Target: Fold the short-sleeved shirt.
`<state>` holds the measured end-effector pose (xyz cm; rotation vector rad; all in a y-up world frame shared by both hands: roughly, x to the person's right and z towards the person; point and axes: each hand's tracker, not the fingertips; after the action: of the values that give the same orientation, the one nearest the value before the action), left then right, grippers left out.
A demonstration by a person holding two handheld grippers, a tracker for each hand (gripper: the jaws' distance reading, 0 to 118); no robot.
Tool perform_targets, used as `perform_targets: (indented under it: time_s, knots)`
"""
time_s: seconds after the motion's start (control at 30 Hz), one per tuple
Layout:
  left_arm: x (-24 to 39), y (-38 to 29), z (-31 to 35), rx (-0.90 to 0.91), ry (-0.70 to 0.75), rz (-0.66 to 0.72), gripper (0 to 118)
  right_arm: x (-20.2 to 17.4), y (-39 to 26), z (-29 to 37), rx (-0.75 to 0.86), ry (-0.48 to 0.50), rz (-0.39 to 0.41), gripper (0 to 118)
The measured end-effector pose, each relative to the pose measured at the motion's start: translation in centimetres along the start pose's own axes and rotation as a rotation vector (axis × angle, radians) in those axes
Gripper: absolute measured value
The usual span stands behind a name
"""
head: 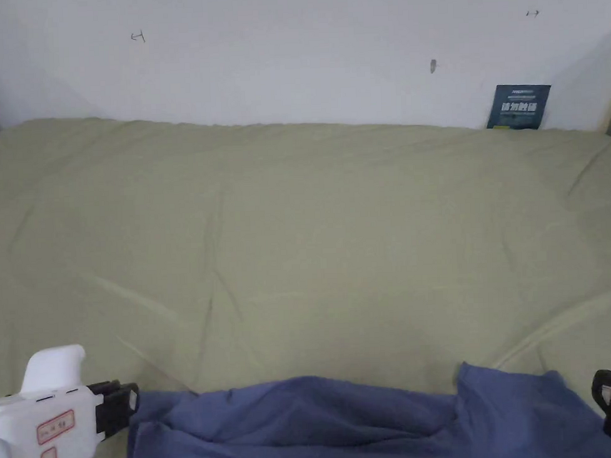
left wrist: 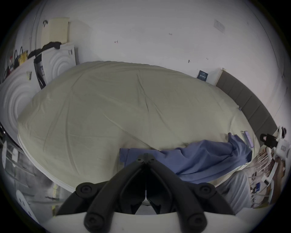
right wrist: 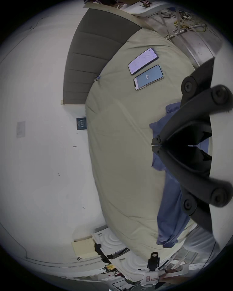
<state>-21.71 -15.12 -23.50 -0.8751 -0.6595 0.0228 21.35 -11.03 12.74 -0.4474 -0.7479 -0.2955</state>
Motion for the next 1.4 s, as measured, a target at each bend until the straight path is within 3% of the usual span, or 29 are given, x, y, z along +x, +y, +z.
perform_targets:
  time_s: [0.1,0.47,0.63,0.67,0.7,0.73,0.77,0.9,1.17,1.2,1.27,1.4]
  knots:
    - [-2.5,0.1,0.0,-0.022,-0.031,0.076,0,-1.3,-0.4,1.5,0.081,-0.033,0.021,0]
    - [-6.3,0.0,-1.9,-0.125,-0.143,0.201,0,-5.8,-1.7,5.8,0.224,-0.117,0.236,0]
    - [-7.5,0.5,-2.9,-0.159,-0.226,0.226,0,-7.0,-1.7,6.5,0.229,-0.105,0.266,0]
    - [-7.7,0.6,-3.2,-0.169,-0.261,0.241,12,-7.1,-1.7,6.6,0.229,-0.103,0.264,0]
    - [-8.2,0.6,-3.5,-0.177,-0.303,0.266,65,-7.2,-1.6,6.7,0.225,-0.098,0.262,0]
    - [-8.4,0.7,-4.0,-0.191,-0.344,0.286,109,-7.2,-1.7,6.6,0.220,-0.094,0.260,0]
    - [-8.7,0.6,-4.8,-0.234,-0.368,0.309,118,-7.4,-1.6,6.3,0.212,-0.093,0.259,0]
    - [-10.0,-0.5,-7.6,-0.292,-0.431,0.465,115,-7.4,-1.9,5.8,0.171,-0.074,0.236,0]
    - [-6.5,-1.1,-10.7,-0.380,-0.595,0.416,111,-6.9,-2.3,5.1,0.113,-0.072,0.183,0]
    - [-6.1,-1.2,-11.2,-0.388,-0.603,0.414,92,-6.9,-2.3,5.0,0.107,-0.066,0.174,0]
    - [-5.8,-2.2,-13.0,-0.429,-0.557,0.420,7,-6.9,-2.3,4.7,0.101,-0.066,0.167,0]
    - [-5.7,-2.1,-12.3,-0.392,-0.545,0.428,7,-7.1,-2.2,4.9,0.100,-0.056,0.166,0]
